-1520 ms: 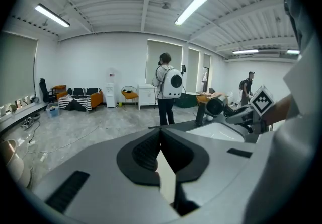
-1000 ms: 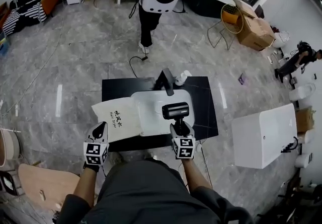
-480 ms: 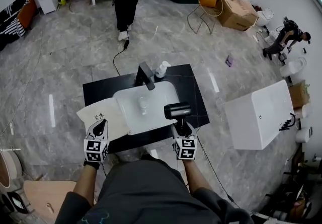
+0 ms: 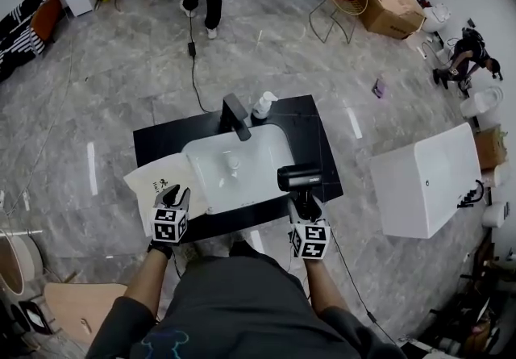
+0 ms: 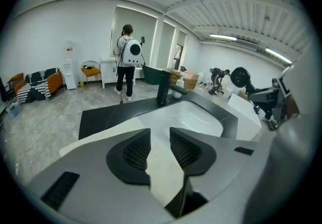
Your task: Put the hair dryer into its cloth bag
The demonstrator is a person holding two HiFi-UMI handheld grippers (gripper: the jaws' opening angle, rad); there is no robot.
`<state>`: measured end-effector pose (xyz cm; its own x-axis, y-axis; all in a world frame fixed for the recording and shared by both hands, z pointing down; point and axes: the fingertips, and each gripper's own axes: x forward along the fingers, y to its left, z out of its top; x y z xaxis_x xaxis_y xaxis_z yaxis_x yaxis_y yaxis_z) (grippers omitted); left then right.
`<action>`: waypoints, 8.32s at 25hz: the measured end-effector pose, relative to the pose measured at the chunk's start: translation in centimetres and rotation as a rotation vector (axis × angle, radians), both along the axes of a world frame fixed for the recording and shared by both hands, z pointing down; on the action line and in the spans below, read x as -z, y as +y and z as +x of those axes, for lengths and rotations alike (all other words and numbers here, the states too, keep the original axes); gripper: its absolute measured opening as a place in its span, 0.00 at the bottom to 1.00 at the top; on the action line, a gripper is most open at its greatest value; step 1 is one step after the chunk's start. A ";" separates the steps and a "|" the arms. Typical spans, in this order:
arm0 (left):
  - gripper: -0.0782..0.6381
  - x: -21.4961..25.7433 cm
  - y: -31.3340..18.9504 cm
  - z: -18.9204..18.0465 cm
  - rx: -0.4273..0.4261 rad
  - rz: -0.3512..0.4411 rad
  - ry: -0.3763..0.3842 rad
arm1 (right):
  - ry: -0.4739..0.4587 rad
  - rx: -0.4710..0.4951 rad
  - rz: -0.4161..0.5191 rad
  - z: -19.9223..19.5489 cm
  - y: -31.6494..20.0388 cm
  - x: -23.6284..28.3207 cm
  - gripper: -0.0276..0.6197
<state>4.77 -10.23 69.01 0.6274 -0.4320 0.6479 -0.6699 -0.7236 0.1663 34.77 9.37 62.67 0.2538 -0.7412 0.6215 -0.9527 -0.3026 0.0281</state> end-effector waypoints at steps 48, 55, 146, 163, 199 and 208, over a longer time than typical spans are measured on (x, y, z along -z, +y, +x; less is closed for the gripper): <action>0.15 -2.9 -2.1 -2.4 0.180 -0.001 -0.210 | -0.026 0.095 -0.063 4.3 -1.0 -3.4 0.41; 0.15 -2.2 -2.1 -2.8 0.156 0.006 -0.181 | -0.026 0.188 -0.106 2.2 -3.1 -5.2 0.41; 0.15 -4.5 0.8 -3.2 -0.017 -0.142 -0.076 | 0.081 1.360 -0.355 -25.4 -16.3 -20.9 0.27; 0.15 -4.3 0.6 -1.5 -0.063 -0.161 -0.022 | 0.097 1.485 -0.181 -34.2 -20.8 -17.3 0.26; 0.32 -3.0 -1.0 -2.7 0.009 -0.126 0.077 | -0.025 0.897 -0.115 -20.9 -18.8 -9.2 0.33; 0.31 8.8 -4.8 -12.2 0.167 0.171 0.149 | -0.022 0.695 0.182 -22.0 -20.7 2.6 0.33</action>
